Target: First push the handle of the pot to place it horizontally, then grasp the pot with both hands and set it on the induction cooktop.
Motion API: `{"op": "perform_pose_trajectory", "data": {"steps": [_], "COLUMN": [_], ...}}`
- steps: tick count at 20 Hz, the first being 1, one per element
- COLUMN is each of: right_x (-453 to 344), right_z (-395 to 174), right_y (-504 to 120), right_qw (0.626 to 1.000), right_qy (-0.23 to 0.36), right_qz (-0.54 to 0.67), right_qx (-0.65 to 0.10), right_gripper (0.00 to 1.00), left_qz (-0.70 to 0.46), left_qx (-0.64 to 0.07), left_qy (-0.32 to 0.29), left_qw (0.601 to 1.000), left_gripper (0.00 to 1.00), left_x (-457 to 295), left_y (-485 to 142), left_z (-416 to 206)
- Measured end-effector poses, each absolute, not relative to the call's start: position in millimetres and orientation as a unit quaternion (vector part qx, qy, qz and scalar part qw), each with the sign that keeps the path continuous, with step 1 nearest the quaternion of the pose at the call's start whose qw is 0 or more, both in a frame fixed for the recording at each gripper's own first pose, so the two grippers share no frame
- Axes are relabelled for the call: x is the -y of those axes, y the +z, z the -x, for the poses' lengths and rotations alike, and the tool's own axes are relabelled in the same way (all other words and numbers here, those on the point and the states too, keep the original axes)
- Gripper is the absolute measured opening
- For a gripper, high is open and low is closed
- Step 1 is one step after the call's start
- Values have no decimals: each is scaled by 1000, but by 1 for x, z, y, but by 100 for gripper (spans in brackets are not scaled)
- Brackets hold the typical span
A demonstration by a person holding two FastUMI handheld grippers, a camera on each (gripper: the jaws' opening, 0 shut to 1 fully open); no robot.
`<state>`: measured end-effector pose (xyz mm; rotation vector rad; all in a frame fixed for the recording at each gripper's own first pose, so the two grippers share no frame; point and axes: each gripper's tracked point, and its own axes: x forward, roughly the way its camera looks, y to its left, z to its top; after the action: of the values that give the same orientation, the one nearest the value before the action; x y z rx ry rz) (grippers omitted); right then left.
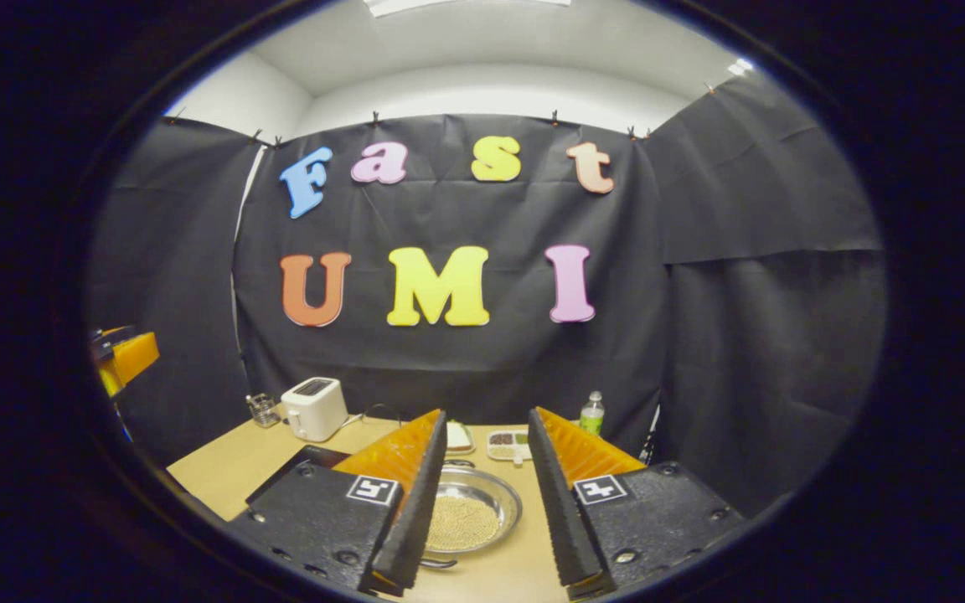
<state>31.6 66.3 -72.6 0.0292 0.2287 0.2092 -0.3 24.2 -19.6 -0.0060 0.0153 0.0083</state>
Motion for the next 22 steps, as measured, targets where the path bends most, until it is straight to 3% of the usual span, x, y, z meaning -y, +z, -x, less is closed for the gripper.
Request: {"op": "perform_pose_trajectory", "data": {"steps": [2, 3, 8, 9, 14, 22], "right_x": [-79, -86, -112, -114, -144, -179], "right_z": [-34, -36, -42, -44, -46, -30], "right_y": [-87, -95, -140, -150, -200, -301], "right_qw": [984, 981, 967, 965, 946, 897], "right_qy": [121, 129, 142, 139, 158, 188], "right_qz": [-11, -8, -19, -20, -17, 25], "right_qx": [-133, -144, -211, -222, -283, -400], "right_gripper": [41, 26, 0, 4, 0, 4], "left_qz": [0, 0, 4, 4, 0, 8], "left_qx": [-6, -7, -11, -12, -21, -24], "left_qy": [5, 5, 9, 9, 14, 46], "left_qw": [1000, 1000, 1000, 1000, 1000, 999], "left_gripper": [96, 96, 96, 96, 96, 96], "left_x": [-27, -27, -37, -38, -47, -69], "left_y": [-22, -24, -32, -35, -46, -58], "left_z": [2, 4, 7, 6, 5, 6]}}
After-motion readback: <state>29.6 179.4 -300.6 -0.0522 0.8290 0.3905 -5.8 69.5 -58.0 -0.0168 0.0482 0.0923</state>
